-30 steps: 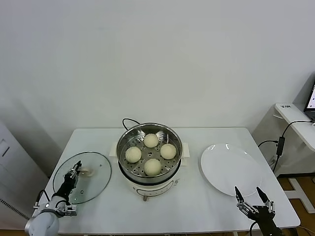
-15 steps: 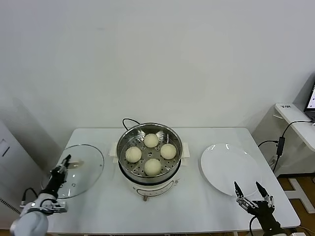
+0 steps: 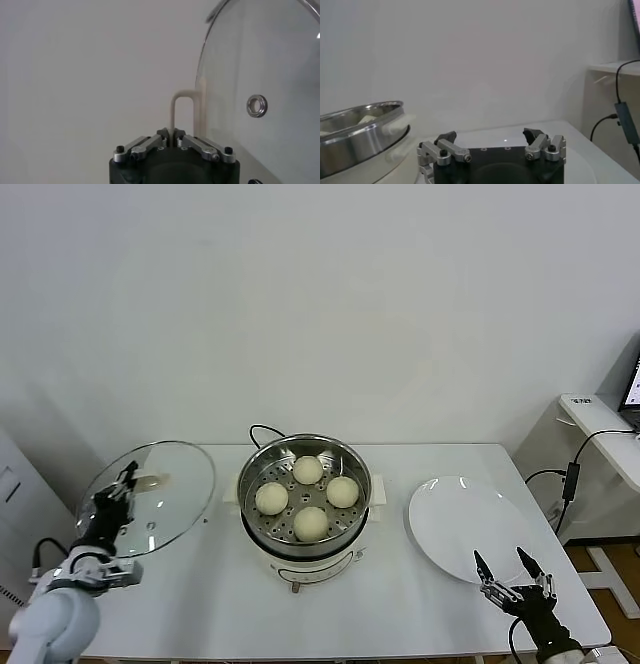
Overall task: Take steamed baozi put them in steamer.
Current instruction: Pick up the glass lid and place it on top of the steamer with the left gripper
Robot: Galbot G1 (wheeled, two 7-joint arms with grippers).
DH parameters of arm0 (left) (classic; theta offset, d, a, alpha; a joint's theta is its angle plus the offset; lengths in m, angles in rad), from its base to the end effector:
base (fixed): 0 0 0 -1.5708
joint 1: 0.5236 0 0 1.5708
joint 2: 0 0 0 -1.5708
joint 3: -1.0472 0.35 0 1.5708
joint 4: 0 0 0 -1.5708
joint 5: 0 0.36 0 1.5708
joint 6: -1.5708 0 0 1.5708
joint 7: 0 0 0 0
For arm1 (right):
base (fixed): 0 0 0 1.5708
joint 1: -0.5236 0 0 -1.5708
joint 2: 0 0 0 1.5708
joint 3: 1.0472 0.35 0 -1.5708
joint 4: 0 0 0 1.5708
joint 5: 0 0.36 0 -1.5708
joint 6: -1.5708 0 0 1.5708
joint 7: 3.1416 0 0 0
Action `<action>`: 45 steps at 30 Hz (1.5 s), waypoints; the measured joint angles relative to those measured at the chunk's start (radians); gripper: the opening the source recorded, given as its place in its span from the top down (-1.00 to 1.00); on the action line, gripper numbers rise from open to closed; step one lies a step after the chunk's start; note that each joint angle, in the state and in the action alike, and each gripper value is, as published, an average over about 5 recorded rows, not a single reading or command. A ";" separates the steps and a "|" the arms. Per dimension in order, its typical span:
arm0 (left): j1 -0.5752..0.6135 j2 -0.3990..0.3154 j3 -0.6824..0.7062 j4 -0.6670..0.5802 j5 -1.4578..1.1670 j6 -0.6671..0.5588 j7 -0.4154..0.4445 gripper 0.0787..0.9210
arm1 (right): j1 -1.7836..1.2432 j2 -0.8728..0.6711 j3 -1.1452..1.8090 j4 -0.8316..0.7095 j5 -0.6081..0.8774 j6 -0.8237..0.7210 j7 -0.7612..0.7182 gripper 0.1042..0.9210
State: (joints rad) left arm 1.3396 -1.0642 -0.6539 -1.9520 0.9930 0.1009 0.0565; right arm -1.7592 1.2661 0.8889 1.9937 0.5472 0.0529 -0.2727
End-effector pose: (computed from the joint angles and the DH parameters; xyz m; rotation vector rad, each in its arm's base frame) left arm 0.2689 0.1428 -0.2562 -0.0682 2.2792 2.1405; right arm 0.1291 -0.1725 -0.3198 0.1079 -3.0224 -0.1590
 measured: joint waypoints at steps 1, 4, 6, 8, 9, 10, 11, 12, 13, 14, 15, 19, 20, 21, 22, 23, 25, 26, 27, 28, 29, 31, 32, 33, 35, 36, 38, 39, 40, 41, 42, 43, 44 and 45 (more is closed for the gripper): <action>-0.001 0.006 0.023 -0.024 0.000 0.028 0.009 0.89 | -0.001 0.002 0.001 -0.002 -0.004 0.001 -0.003 -0.76; -0.010 0.019 0.104 -0.085 0.009 0.114 0.034 0.89 | -0.006 0.008 0.005 -0.006 -0.015 0.004 -0.010 -0.76; -0.023 0.022 0.162 -0.114 0.024 0.167 0.052 0.89 | -0.010 0.014 0.007 -0.006 -0.025 0.004 -0.013 -0.76; -0.041 0.020 0.222 -0.132 0.045 0.216 0.070 0.89 | -0.014 0.020 0.010 -0.006 -0.036 0.003 -0.016 -0.76; -0.052 0.018 0.252 -0.138 0.058 0.238 0.078 0.89 | -0.016 0.024 0.011 -0.006 -0.041 0.002 -0.016 -0.76; -0.065 0.014 0.283 -0.142 0.071 0.259 0.087 0.89 | -0.017 0.027 0.013 -0.006 -0.046 0.001 -0.017 -0.76; -0.079 0.009 0.314 -0.145 0.084 0.280 0.095 0.89 | -0.019 0.029 0.014 -0.006 -0.051 0.000 -0.018 -0.76; -0.093 0.004 0.345 -0.146 0.098 0.299 0.104 0.89 | -0.021 0.032 0.016 -0.006 -0.055 -0.001 -0.019 -0.76; -0.109 -0.002 0.375 -0.147 0.111 0.318 0.112 0.89 | -0.023 0.033 0.018 -0.005 -0.058 -0.002 -0.020 -0.76; -0.126 -0.010 0.404 -0.147 0.124 0.335 0.119 0.89 | -0.025 0.035 0.021 -0.005 -0.062 -0.003 -0.021 -0.76; -0.143 -0.018 0.433 -0.145 0.137 0.352 0.126 0.89 | -0.027 0.036 0.023 -0.004 -0.065 -0.004 -0.021 -0.76; -0.210 -0.054 0.535 -0.127 0.183 0.410 0.150 0.89 | -0.033 0.040 0.032 -0.001 -0.074 -0.008 -0.022 -0.76; -0.225 -0.063 0.556 -0.120 0.194 0.422 0.154 0.89 | -0.035 0.041 0.033 0.000 -0.075 -0.008 -0.022 -0.76; -0.241 -0.074 0.576 -0.113 0.205 0.432 0.158 0.89 | -0.036 0.042 0.034 0.001 -0.077 -0.009 -0.023 -0.76; -0.256 -0.085 0.595 -0.105 0.217 0.442 0.161 0.89 | -0.038 0.043 0.035 0.002 -0.078 -0.009 -0.023 -0.76; -0.270 -0.096 0.612 -0.097 0.228 0.450 0.164 0.89 | -0.040 0.045 0.035 0.002 -0.080 -0.009 -0.024 -0.76; -0.296 -0.118 0.643 -0.079 0.250 0.466 0.169 0.89 | -0.044 0.048 0.036 0.003 -0.082 -0.008 -0.026 -0.76; -0.307 -0.128 0.657 -0.070 0.261 0.473 0.172 0.89 | -0.046 0.049 0.037 0.003 -0.083 -0.008 -0.027 -0.76; -0.318 -0.138 0.670 -0.062 0.271 0.479 0.175 0.89 | -0.048 0.050 0.038 0.003 -0.083 -0.007 -0.028 -0.76; -0.328 -0.147 0.683 -0.054 0.280 0.485 0.179 0.89 | -0.050 0.050 0.039 0.003 -0.084 -0.006 -0.030 -0.76; -0.337 -0.156 0.694 -0.047 0.290 0.490 0.182 0.89 | -0.052 0.051 0.040 0.003 -0.084 -0.004 -0.031 -0.76; -0.353 -0.171 0.716 -0.033 0.307 0.499 0.188 0.89 | -0.056 0.051 0.043 0.003 -0.084 -0.002 -0.034 -0.76; -0.360 -0.178 0.725 -0.026 0.315 0.503 0.191 0.89 | -0.057 0.051 0.045 0.002 -0.084 0.000 -0.036 -0.76; -0.366 -0.185 0.733 -0.018 0.322 0.506 0.194 0.89 | -0.059 0.051 0.047 0.002 -0.083 0.001 -0.038 -0.76; -0.376 -0.199 0.746 -0.004 0.338 0.512 0.198 0.89 | -0.061 0.051 0.050 0.000 -0.083 0.004 -0.040 -0.76; -0.381 -0.205 0.752 0.004 0.345 0.514 0.200 0.89 | -0.062 0.051 0.051 -0.001 -0.082 0.005 -0.042 -0.76; -0.389 -0.216 0.762 0.018 0.358 0.518 0.204 0.89 | -0.065 0.052 0.052 -0.002 -0.080 0.007 -0.044 -0.76; -0.393 -0.222 0.767 0.025 0.364 0.520 0.206 0.89 | -0.066 0.052 0.053 -0.003 -0.080 0.008 -0.045 -0.76; -0.397 -0.226 0.771 0.032 0.369 0.522 0.208 0.89 | -0.067 0.052 0.053 -0.003 -0.079 0.009 -0.046 -0.76; -0.400 -0.231 0.775 0.038 0.374 0.523 0.209 0.89 | -0.067 0.052 0.054 -0.004 -0.078 0.010 -0.047 -0.76; -0.404 -0.234 0.779 0.045 0.378 0.524 0.210 0.89 | -0.068 0.053 0.054 -0.005 -0.078 0.011 -0.048 -0.76; -0.408 -0.238 0.782 0.051 0.382 0.526 0.211 0.89 | -0.069 0.053 0.055 -0.005 -0.078 0.012 -0.048 -0.76; -0.411 -0.241 0.786 0.057 0.386 0.527 0.213 0.89 | -0.070 0.053 0.055 -0.006 -0.078 0.013 -0.048 -0.76; -0.415 -0.243 0.789 0.063 0.390 0.528 0.213 0.89 | -0.071 0.053 0.055 -0.006 -0.078 0.013 -0.049 -0.76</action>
State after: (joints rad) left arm 0.9250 -1.3077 0.1350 -1.8885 1.3830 0.6289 0.2699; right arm -1.8298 1.3195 0.9440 1.9874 0.4693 0.0660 -0.3212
